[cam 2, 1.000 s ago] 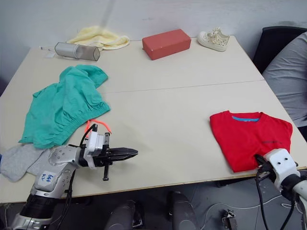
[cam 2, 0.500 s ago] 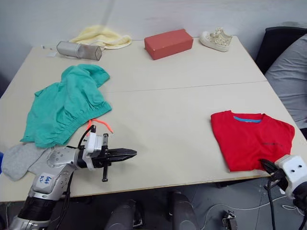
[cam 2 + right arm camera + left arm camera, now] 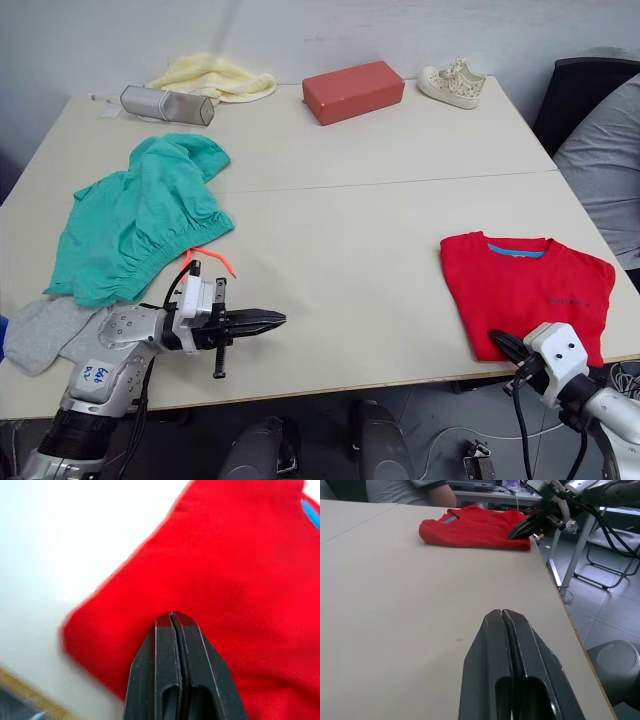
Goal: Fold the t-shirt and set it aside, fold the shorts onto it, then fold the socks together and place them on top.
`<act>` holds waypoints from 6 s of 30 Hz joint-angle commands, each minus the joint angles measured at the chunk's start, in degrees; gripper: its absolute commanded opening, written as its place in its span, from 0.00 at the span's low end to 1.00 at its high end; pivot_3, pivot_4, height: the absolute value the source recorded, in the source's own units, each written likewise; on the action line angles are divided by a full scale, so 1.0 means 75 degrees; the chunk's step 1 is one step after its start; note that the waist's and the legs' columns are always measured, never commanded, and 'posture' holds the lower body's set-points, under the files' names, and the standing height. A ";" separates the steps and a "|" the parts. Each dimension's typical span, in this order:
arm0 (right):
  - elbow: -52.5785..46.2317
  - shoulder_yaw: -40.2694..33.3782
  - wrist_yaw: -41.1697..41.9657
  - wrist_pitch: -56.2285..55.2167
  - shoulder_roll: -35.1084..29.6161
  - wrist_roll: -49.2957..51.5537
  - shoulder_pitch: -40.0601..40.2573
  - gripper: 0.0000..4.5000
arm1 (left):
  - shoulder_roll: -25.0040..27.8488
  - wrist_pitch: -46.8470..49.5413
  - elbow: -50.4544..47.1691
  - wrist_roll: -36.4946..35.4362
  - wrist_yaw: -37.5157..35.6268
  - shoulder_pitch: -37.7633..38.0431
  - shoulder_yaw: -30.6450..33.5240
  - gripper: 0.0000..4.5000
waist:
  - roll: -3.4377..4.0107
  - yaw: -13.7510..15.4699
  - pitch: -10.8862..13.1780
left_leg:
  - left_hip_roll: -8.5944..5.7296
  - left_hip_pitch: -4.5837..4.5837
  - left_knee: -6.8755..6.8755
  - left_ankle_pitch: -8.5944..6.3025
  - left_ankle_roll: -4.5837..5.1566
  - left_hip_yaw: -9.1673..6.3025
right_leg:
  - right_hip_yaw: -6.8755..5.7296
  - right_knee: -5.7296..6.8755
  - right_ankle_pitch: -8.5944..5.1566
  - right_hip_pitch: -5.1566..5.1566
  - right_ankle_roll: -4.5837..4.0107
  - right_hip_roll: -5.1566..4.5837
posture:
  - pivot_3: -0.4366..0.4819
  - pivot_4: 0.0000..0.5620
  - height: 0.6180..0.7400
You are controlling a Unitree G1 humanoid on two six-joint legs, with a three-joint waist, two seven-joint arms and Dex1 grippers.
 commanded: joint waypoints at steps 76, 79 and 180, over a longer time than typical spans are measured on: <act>-0.0730 0.0484 0.2800 -0.0908 -0.0203 0.2008 -0.1282 1.00 | 0.0555 -0.0203 0.0431 -0.1106 0.1062 0.4823 0.6414 0.99 | 0.0056 0.0237 0.0123 | -0.0062 0.0002 0.0056 -0.0085 -0.0048 -0.0489 | -0.0394 0.0027 -0.0179 0.0202 -0.0070 -0.0064 | 0.48 0.27 1.00; -0.0798 0.0321 0.3151 -0.0848 -0.0350 0.2172 -0.0870 1.00 | 0.0526 -0.0366 0.1002 -0.0908 0.1237 0.5094 0.6865 0.99 | 0.0057 0.0249 0.0124 | -0.0055 0.0005 0.0060 -0.0085 -0.0050 -0.0482 | -0.0389 0.0024 -0.0187 0.0201 -0.0086 -0.0063 | 0.48 0.27 1.00; -0.3224 0.4218 0.0230 0.0811 -0.0625 -0.1777 -0.2921 1.00 | 0.2977 -0.3683 0.3202 0.1636 -0.1890 0.0489 0.2026 0.99 | 0.0029 0.0215 0.0114 | -0.0020 -0.0030 0.0089 -0.0067 -0.0079 -0.0342 | -0.0224 0.0138 -0.0171 0.0047 -0.0112 0.0009 | 0.48 0.27 1.00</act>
